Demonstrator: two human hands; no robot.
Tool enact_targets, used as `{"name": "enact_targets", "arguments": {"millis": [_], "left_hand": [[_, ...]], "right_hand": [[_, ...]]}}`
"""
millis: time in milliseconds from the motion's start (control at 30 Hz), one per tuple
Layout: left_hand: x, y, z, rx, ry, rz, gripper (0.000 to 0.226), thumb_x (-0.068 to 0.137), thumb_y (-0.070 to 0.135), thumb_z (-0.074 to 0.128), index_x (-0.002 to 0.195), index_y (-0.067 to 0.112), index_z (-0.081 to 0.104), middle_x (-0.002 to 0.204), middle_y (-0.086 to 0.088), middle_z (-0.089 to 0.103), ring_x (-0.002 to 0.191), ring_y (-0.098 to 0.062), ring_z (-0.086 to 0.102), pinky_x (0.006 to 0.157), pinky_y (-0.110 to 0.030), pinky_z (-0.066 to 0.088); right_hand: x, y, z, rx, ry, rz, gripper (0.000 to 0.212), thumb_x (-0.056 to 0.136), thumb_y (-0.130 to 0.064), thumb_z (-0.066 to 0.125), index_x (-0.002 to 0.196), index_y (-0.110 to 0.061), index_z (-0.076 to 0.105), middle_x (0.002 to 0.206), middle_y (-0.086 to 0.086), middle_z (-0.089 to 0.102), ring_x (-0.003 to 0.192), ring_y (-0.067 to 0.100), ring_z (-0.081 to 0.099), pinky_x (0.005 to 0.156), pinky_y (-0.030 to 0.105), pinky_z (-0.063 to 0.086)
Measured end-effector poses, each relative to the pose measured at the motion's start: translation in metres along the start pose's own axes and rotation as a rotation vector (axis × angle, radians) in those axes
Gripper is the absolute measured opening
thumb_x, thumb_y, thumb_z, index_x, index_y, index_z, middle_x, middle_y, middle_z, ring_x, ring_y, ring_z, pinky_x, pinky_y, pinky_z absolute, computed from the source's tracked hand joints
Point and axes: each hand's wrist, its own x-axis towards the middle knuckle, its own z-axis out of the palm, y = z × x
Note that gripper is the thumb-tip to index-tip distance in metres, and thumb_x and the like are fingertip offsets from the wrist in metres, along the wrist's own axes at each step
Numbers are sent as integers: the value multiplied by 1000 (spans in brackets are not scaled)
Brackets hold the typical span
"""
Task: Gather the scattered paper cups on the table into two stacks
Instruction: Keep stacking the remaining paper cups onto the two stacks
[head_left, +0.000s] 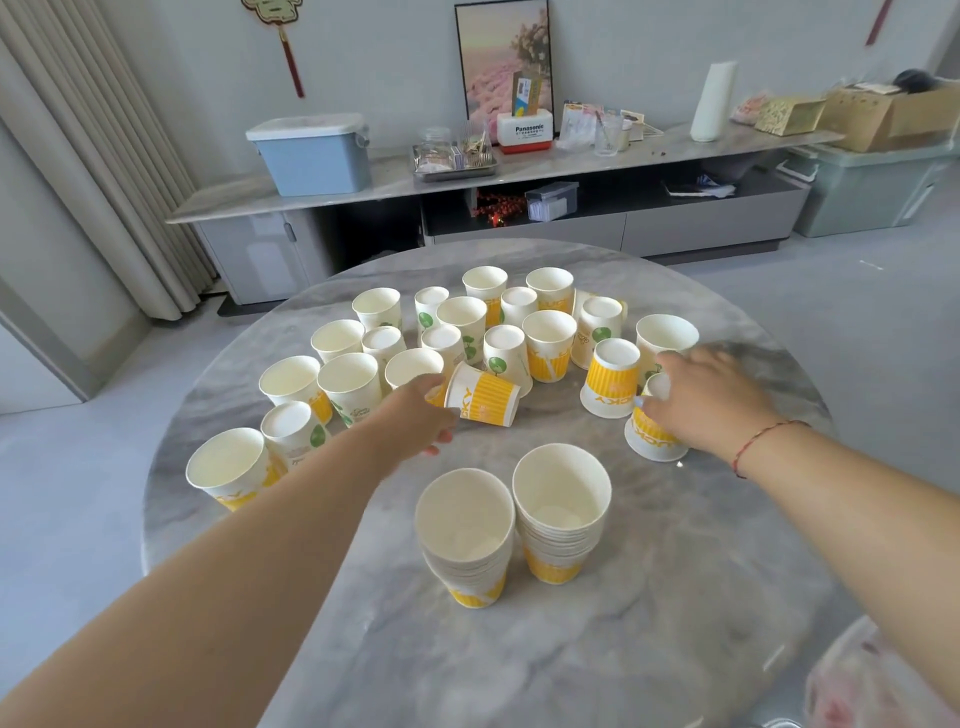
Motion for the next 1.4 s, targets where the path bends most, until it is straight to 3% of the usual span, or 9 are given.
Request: {"name": "enact_targets", "arguments": {"millis": [267,433,600,700,767,867,967,1233,1400], "left_hand": [[25,6,17,42,-9,8,15,94,14,49,103,5,56,75,-7,67,57,-17,60,52,-25,50],[22,6,20,42,57,72,20,95,16,50,78,6,57,64,-5,68,48,-16,59,52,-27,52],[-16,36,-13,144,185,264,15,91,23,57,79,13,59,64,-2,69,43,-9,59,56,-31,55],[-56,56,-31,223,238,403,15,90,28,58,78,20,62,66,2,71,54,-11,64,64,-38,58],[-85,67,-34,256,248,468,15,89,31,59,78,22,63,68,3,72,60,-14,67,63,-35,56],[-123,73,-36,312,339,552,12,88,33,61,80,25,63,70,7,72,63,-10,67,63,-28,54],[-153,66,-42,332,438,582,8,86,34,62,79,31,63,67,17,68,60,-1,61,52,-11,44],[-186,17,-32,410,379,610,4,82,24,68,79,26,68,85,24,64,78,-4,60,60,-7,42],[-177,-7,-26,428,283,553,13,81,22,71,78,32,64,82,33,61,74,3,59,60,-6,42]], "right_hand": [[-8,-15,-3,-25,-154,-79,49,78,-42,66,116,-16,48,115,13,53,104,32,54,70,28,34],[-12,-21,-18,74,-181,-78,51,69,-36,75,106,-12,49,91,5,56,83,23,53,52,26,33],[-13,-16,-48,799,-47,77,52,63,-31,82,100,-11,51,96,9,62,80,25,66,65,34,54],[-26,-26,-63,1530,-51,-23,61,57,-23,83,104,-10,47,108,14,60,87,23,66,78,41,58],[-33,-36,-64,1708,-67,-124,76,39,-38,89,99,-14,50,98,6,64,82,18,67,76,36,57],[-44,-49,-62,1658,-131,-234,83,26,-46,92,96,-24,53,96,-2,64,86,17,65,76,33,51],[-55,-56,-64,1374,-149,-357,65,42,-34,86,99,-35,55,97,-10,64,86,3,62,73,21,51],[-85,-69,-47,1075,-278,-490,59,57,-16,88,100,-41,56,91,-36,67,93,-21,57,75,1,43],[-85,-60,-39,894,-312,-445,89,52,-40,89,127,-38,41,128,-13,51,121,0,45,100,19,39]]}}
